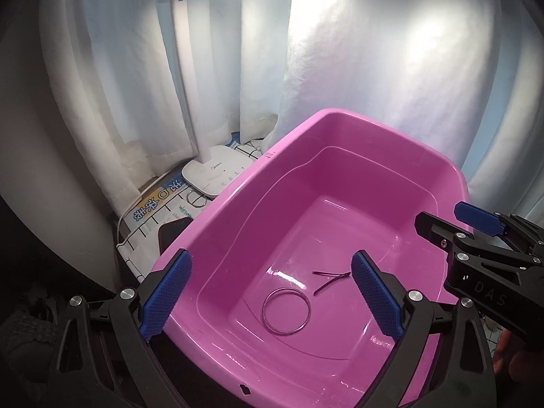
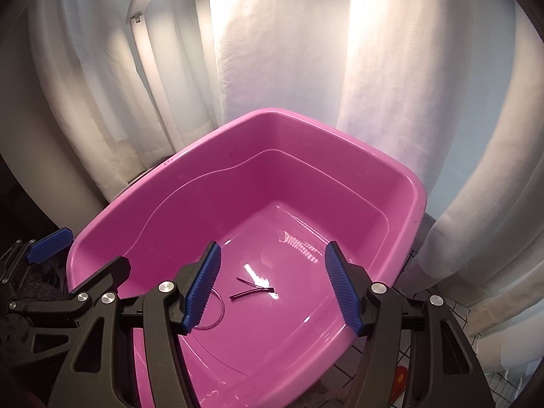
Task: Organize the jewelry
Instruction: 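Carry the bangle and hairpin into the pink tub and open both tools, then move both tools back over the table toward the watch and pearl clip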
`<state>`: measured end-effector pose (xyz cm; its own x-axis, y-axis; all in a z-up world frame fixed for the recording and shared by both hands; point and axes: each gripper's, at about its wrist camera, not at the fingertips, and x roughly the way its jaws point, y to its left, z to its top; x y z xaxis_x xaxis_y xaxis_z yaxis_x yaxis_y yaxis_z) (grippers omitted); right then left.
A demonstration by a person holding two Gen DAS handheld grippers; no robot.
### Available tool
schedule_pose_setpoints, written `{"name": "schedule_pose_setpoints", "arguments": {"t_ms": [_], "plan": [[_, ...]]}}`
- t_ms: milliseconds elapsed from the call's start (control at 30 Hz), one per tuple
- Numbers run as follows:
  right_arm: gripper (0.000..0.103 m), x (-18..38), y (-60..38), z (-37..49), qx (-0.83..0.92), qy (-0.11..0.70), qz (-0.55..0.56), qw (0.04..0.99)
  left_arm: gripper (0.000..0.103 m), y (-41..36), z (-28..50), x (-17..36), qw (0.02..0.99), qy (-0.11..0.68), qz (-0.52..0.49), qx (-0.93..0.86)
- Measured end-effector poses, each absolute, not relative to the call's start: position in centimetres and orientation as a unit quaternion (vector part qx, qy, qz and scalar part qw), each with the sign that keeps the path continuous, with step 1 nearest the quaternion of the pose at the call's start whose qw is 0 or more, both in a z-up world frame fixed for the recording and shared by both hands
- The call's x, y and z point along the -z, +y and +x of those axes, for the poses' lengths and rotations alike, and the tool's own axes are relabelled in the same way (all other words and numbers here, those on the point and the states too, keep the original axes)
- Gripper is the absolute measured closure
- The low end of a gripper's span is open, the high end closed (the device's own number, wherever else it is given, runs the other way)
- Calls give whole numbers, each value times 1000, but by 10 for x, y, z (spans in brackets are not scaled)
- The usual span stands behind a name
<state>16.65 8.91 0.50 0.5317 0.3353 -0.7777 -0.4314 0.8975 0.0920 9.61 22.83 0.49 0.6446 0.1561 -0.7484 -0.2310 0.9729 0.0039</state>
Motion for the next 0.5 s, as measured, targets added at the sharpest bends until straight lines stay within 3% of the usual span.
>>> {"name": "schedule_pose_setpoints", "arguments": {"t_ms": [500], "plan": [[42,-23,33,120,-201,410,-34,889,10,179,59,-34,920,382,-23,-80]]}}
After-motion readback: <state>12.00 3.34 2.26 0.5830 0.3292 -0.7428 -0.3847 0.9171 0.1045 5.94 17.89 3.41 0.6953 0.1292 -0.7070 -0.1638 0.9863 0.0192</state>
